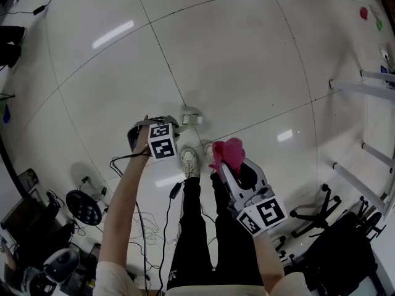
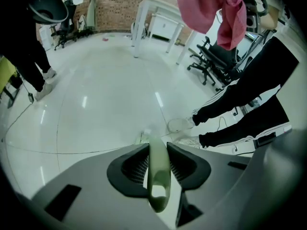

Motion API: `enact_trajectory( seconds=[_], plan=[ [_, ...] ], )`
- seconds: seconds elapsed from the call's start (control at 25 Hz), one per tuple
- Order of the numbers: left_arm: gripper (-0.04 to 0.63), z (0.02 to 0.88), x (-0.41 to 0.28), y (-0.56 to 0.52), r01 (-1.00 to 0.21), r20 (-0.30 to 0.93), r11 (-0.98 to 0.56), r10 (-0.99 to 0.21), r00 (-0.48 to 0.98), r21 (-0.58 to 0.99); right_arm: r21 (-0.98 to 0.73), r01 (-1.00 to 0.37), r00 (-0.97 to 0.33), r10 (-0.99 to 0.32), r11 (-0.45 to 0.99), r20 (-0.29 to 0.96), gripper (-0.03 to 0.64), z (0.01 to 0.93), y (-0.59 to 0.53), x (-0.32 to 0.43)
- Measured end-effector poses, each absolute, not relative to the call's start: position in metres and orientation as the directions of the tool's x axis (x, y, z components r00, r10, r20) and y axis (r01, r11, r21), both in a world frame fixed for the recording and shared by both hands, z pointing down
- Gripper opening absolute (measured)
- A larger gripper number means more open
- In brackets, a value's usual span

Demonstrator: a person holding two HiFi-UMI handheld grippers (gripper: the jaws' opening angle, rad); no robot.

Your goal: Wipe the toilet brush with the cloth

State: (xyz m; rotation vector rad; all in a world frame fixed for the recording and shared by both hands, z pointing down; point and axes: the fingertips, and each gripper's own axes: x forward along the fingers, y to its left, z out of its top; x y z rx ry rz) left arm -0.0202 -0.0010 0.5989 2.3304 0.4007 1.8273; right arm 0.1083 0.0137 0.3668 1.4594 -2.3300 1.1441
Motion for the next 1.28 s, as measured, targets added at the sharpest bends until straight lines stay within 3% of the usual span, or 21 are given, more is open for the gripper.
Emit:
enact_trajectory(
  seconds=[0.16, 0.28, 0.56, 0.8, 1.04, 1.28],
  plan=[
    [0.118, 0.57, -0.016, -0.002, 0.093, 0.916, -0.956, 0.295, 0.272, 0.28, -0.509, -0.827, -0.51, -0.701, 0.24, 0.498, 0.097, 0.355, 0.011, 0.112],
    [0.118, 0.531, -0.011, -0.001, 0.01, 0.889, -0.958, 0.269, 0.37, 0.285, -0.492, -0.837, -0.498, -0.709, 0.24, 0.499, 0.096, 0.335, 0.008, 0.119],
    [0.118, 0.371, -0.015, -0.012, -0.333, 0.763, -0.909, -0.027, 0.646, 0.25, -0.448, -0.852, -0.475, -0.757, 0.269, 0.449, 0.096, 0.245, 0.0, 0.131],
    [0.118, 0.212, 0.001, -0.012, -0.49, 0.68, -0.85, -0.245, 0.692, 0.192, -0.416, -0.845, -0.501, -0.772, 0.337, 0.391, 0.097, 0.133, 0.0, 0.13],
    [0.118, 0.108, 0.004, 0.007, -0.513, 0.603, -0.853, -0.358, 0.713, 0.1, -0.436, -0.697, -0.705, -0.654, 0.569, 0.274, 0.097, 0.037, 0.02, 0.078],
    [0.118, 0.076, -0.003, 0.033, -0.453, 0.587, -0.89, -0.339, 0.735, 0.053, -0.361, -0.503, -0.862, -0.429, 0.785, 0.269, 0.095, 0.0, 0.029, 0.026]
  ],
)
